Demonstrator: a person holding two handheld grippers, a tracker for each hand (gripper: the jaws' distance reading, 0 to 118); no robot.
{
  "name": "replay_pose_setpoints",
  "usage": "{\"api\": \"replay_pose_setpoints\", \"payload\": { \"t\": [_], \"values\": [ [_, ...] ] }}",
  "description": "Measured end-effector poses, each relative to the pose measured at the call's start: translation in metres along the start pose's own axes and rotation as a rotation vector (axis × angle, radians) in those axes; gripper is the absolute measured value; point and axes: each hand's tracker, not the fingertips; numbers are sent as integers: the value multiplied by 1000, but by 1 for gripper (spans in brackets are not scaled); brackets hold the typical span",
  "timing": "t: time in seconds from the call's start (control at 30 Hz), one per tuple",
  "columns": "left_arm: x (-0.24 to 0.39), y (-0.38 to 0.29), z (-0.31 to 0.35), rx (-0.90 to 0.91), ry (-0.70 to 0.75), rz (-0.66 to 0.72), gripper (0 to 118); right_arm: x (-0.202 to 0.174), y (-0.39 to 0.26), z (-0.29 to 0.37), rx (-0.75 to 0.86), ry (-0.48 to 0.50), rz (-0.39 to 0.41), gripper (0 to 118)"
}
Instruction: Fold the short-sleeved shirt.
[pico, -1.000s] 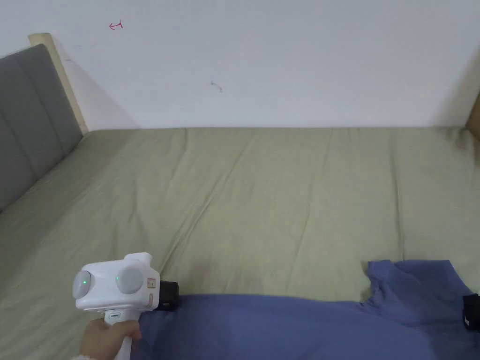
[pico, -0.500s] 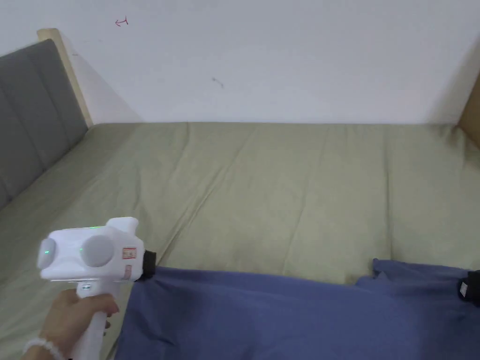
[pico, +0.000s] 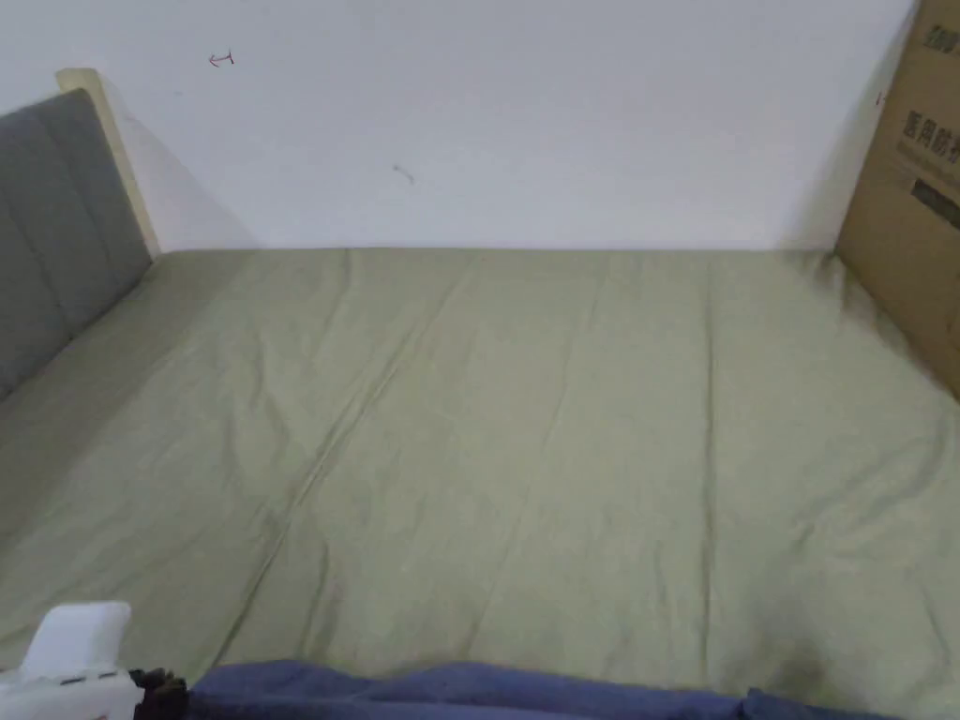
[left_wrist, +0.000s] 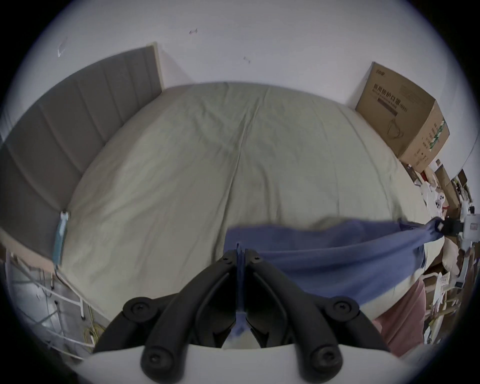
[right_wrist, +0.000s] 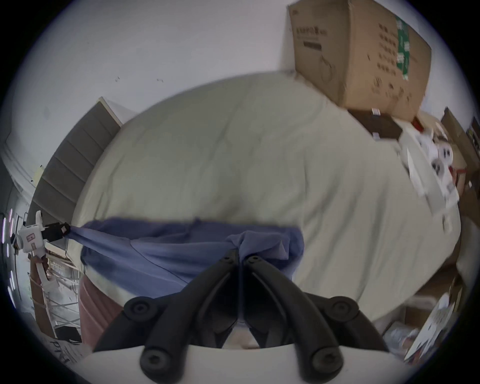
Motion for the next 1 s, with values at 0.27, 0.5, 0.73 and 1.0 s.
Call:
{"api": "replay_pose_setpoints", "payload": {
  "t": [0.27, 0.5, 0.73, 1.0],
  "values": [
    [-7, -45, -17, -83, 17, 49, 109, 9, -68, -25, -43, -73, -111, 92],
    [-13, -34, 21, 80, -101, 159, 61, -34, -40, 10, 116, -41, 1, 35],
    [-24, -53, 20, 110, -166, 353, 1, -123, -45, -35, 73, 105, 96, 5],
    [-72, -85, -23, 81, -336, 718, 113, -190, -67, -80, -57, 219, 247, 5]
  ]
}}
